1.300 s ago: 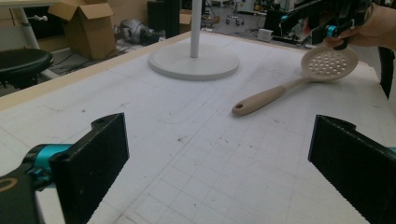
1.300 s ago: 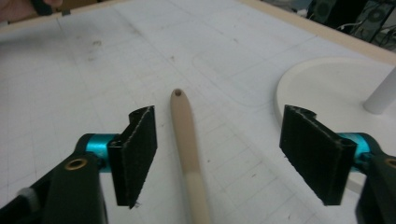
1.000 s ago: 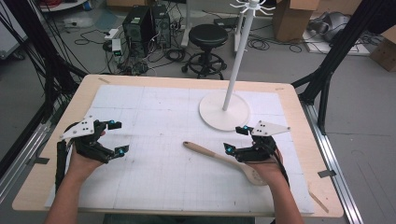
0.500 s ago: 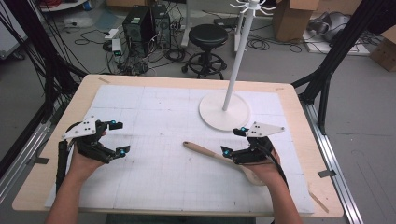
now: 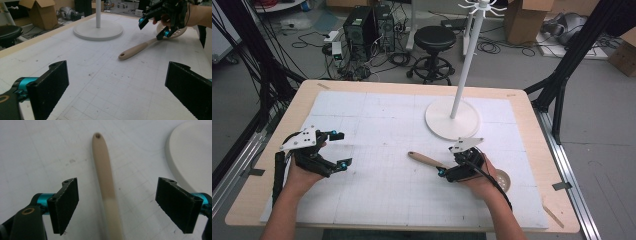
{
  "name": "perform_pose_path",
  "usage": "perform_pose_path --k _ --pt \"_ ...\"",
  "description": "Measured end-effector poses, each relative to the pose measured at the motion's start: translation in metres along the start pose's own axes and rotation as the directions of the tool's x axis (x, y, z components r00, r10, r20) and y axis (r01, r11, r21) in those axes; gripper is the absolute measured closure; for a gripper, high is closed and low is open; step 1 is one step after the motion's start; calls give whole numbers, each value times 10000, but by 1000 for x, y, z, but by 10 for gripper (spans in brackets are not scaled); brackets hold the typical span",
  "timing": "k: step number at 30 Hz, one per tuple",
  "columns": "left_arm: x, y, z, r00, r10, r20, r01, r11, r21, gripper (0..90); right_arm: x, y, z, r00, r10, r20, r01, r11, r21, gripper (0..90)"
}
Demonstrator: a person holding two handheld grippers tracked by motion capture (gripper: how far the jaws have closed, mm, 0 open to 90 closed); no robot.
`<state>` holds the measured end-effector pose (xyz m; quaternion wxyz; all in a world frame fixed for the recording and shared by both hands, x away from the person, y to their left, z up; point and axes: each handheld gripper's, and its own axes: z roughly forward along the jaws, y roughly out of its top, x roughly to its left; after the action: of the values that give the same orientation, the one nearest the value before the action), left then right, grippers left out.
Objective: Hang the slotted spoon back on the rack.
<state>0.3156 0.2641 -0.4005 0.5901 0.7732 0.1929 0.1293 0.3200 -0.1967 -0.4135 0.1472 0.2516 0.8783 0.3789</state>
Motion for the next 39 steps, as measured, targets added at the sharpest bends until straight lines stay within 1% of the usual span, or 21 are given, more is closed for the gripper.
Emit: perform_pose_path --k 2,3,6,8,10,15,18,20,21,24,25,26,27,29,30,33,34,35,36,38,39 --pt "0 -1 1 10000 -11 -10 11 10000 -1 56 2 -1 7 10000 -74 65 70 9987 512 195" --pt "0 -1 1 10000 -10 -8 10 10000 6 56 2 -2 9 10000 -3 52 -1 9969 783 206" --pt "0 -1 1 10000 -16 -10 16 10000 31 56 2 -5 13 10000 34 -43 -29 9931 1174 266" --pt "1 -1 1 10000 -31 -4 31 10000 -4 56 3 -5 15 9999 68 81 -79 9900 1406 313" --pt "1 -1 0 10000 -37 -25 37 10000 21 56 2 -6 16 9997 134 182 -160 9880 1534 418" --pt "1 -1 1 10000 -55 -20 55 10000 6 56 4 -8 19 9993 152 334 -211 9826 1844 514" --pt "1 -1 1 10000 -52 17 52 10000 41 57 3 -8 19 9997 233 109 -250 9813 1910 590" --pt "1 -1 1 10000 -35 30 35 10000 72 56 4 -7 20 9992 387 -108 -359 9800 1955 676" --pt "0 -1 2 10000 -34 27 34 10000 82 56 4 -6 20 9990 388 -225 -335 9788 2020 692" --pt "0 -1 2 10000 -39 38 39 9999 112 57 2 -3 21 9962 838 -231 -764 9712 2256 692" --pt "0 -1 2 10000 -61 53 60 9999 103 56 2 -1 22 9960 867 -218 -789 9672 2415 697" --pt "-1 -1 2 10000 -40 52 40 10000 90 56 2 0 22 9967 780 -214 -704 9667 2461 700" --pt "0 -1 2 10000 -29 42 29 10000 94 56 3 2 22 9979 627 -182 -557 9631 2632 709" --pt "0 -1 1 10000 -68 36 68 10000 51 56 6 3 22 9996 203 -177 -148 9629 2694 732" --pt "0 -1 1 10000 -54 19 53 10000 54 56 6 3 22 9997 139 -195 -80 9620 2731 740" --pt "0 -1 0 10000 -86 -3 86 10000 3 56 6 3 22 9996 216 -194 -157 9646 2631 747" --pt "0 -1 0 10000 -87 15 87 10000 1 56 5 3 21 9992 234 -312 -144 9645 2639 747" --pt "0 -1 0 10000 -87 24 87 10000 -19 56 5 2 21 9992 266 -302 -179 9659 2584 747" --pt "1 -1 0 10000 -71 6 71 10000 -6 56 4 2 20 9989 242 -390 -137 9681 2502 747" --pt "1 -1 -1 10000 -85 -4 85 10000 -29 56 3 3 16 9990 282 -357 -196 9747 2225 747" --pt "1 -1 -1 10000 -95 1 95 9999 -42 56 1 4 11 9984 367 -439 -276 9811 1916 748"
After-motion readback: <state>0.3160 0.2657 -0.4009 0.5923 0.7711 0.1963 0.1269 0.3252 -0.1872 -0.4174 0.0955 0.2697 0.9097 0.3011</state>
